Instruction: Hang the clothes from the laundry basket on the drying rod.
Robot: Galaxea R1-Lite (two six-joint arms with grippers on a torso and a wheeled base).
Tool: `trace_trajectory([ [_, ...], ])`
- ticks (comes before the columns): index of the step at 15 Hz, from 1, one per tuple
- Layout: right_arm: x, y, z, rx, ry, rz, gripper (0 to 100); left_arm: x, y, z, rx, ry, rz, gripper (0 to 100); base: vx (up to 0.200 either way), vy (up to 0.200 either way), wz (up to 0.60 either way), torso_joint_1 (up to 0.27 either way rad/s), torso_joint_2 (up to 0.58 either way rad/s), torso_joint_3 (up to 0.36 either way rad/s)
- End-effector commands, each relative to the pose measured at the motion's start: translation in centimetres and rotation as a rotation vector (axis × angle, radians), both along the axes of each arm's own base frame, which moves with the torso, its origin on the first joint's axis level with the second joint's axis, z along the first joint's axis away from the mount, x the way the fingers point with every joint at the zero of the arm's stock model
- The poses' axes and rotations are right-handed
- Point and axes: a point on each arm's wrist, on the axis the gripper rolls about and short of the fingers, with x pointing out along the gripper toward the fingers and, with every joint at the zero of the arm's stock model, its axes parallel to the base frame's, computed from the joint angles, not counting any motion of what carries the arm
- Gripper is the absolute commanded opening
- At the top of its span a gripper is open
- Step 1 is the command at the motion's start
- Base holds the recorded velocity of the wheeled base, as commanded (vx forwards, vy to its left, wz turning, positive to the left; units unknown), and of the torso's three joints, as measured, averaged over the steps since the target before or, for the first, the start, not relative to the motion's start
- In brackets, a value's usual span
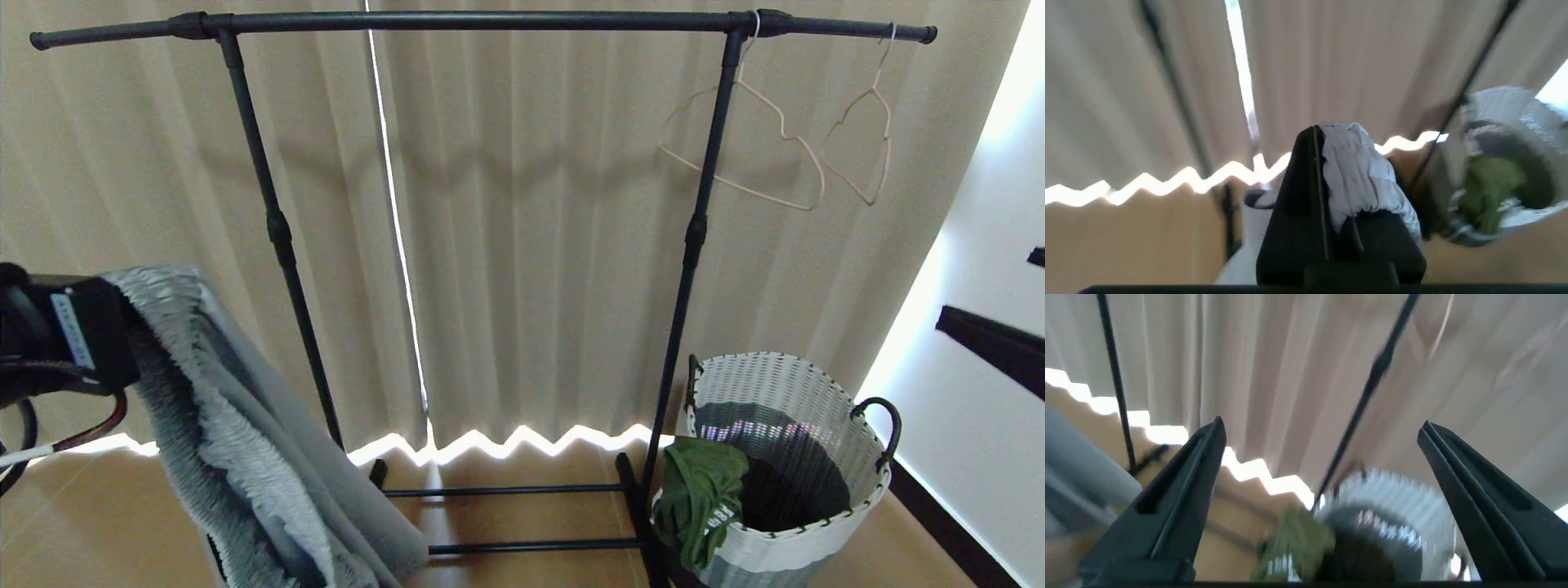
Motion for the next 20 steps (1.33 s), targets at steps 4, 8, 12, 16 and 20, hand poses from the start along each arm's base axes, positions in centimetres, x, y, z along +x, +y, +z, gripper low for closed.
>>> trace_trajectory([
  [4, -1.9, -0.8, -4.1, 0.002, 0.081, -0.022, 100, -2.6, 2.5, -2.0, -0.020, -0.042, 0.097, 0, 0.000, 0.000, 0.00, 0.000, 0.00, 0.000],
  [8, -2.0, -0.8, -4.9, -0.007, 0.093, -0.018, 100, -3.0, 2.6, -2.3, -0.023, -0.064, 0.055, 0, 0.000, 0.000, 0.00, 0.000, 0.00, 0.000],
  [12, -1.4, -0.6, -5.5, -0.015, 0.054, -0.017, 100, -2.9, 2.4, -4.1, -0.041, -0.065, -0.001, 0, 0.000, 0.000, 0.00, 0.000, 0.00, 0.000],
  [16, -1.0, -0.5, -6.5, -0.037, 0.085, -0.017, 100, -3.0, 2.7, -6.3, -0.043, -0.146, 0.013, 0, 0.000, 0.000, 0.00, 0.000, 0.00, 0.000],
  [20, 1.8, 0.2, -6.4, -0.053, 0.103, -0.032, 100, -2.6, 2.5, -6.6, -0.032, -0.132, 0.010, 0, 0.000, 0.000, 0.00, 0.000, 0.00, 0.000],
])
